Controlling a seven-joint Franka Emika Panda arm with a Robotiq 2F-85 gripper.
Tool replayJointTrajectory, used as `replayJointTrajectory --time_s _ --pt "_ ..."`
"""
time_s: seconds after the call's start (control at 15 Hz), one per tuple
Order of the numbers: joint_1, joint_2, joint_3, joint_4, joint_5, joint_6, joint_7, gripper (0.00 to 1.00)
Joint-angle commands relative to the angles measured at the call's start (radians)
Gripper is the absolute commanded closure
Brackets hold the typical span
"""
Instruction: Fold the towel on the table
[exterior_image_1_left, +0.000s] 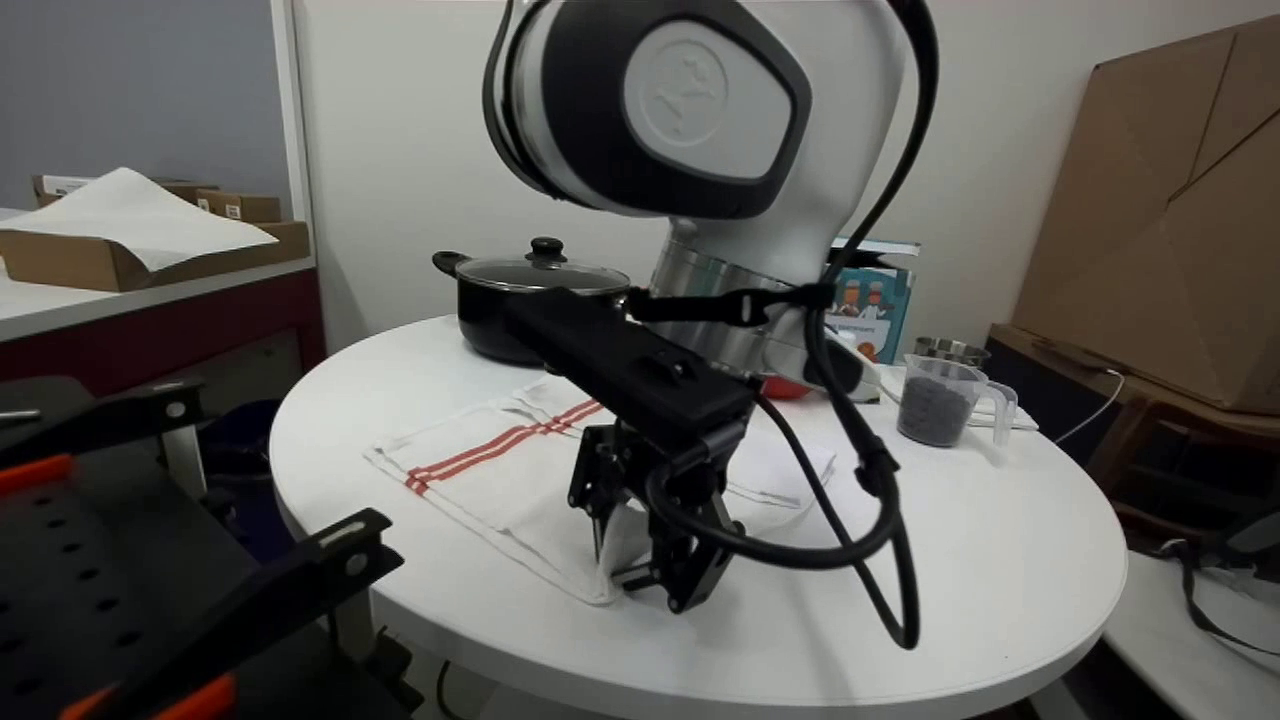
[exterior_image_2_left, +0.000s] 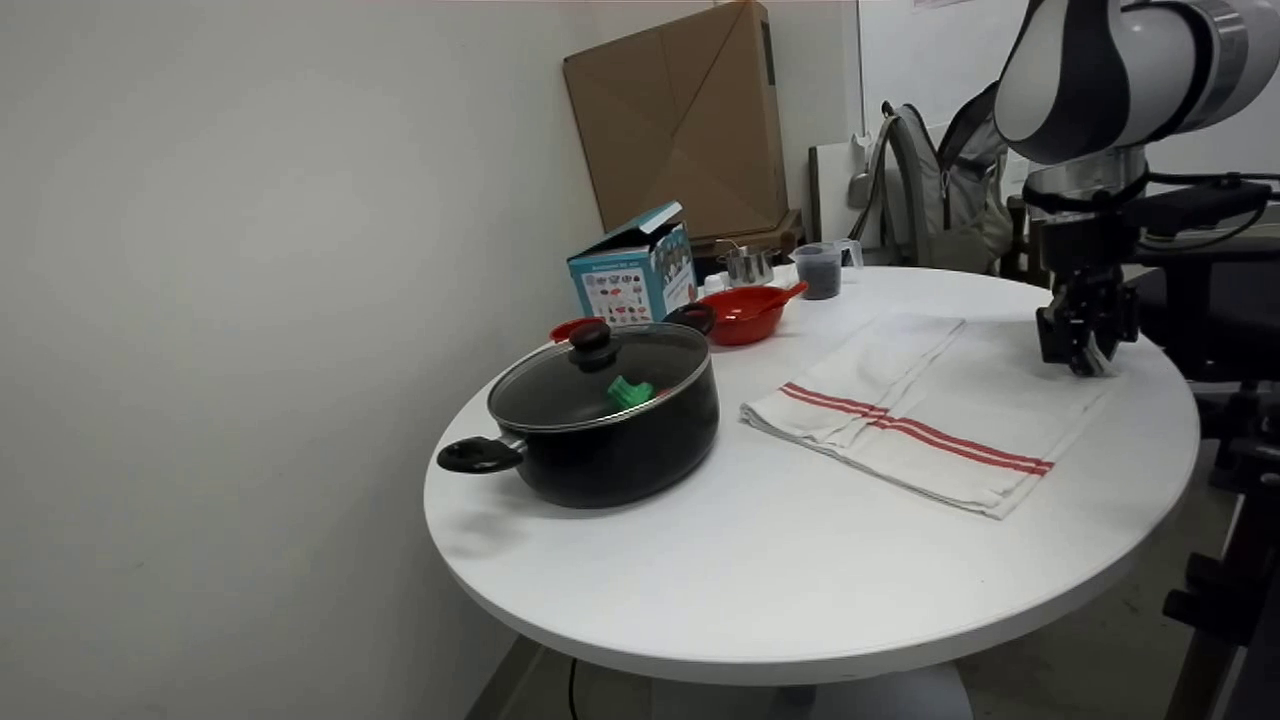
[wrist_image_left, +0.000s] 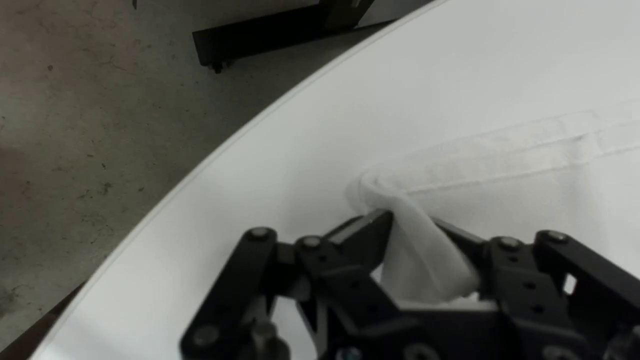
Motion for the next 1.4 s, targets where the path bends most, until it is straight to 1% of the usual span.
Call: replayJointTrajectory --time_s 0.0,0.13,0.27,0.4,0.47,0.53,0.6,0.73,0.87,1.0,1.2,1.33 --pt "0.038 -0.059 0.028 -0.07 -0.009 -0.011 -0.032 0.9" --pt "0.053 -0.087 0.045 -0.094 -0.006 -0.02 -0.04 0.91" --pt "0.037 -0.116 0.075 -0.099 0.018 -0.046 -0.057 0.91" --pt "-0.008 -0.15 0.118 -0.091 0.065 -0.091 -0.097 0.9" --pt "-0.049 -0.171 0.148 -0.08 0.115 -0.123 -0.138 0.91" --pt "-0.064 -0.186 0.159 -0.073 0.157 -0.147 -0.169 0.92" --pt "-0.108 -0.203 0.189 -0.053 0.238 -0.189 -0.231 0.93" --pt "-0.136 -0.23 0.195 -0.016 0.377 -0.269 -0.329 0.95" --pt "-0.125 -0.248 0.159 0.021 0.482 -0.349 -0.402 0.95" --pt "-0.096 -0.257 0.112 0.047 0.553 -0.404 -0.449 0.94" --pt "-0.053 -0.248 0.041 0.092 0.631 -0.474 -0.49 0.94" --pt "-0.017 -0.223 -0.006 0.143 0.65 -0.523 -0.475 0.94"
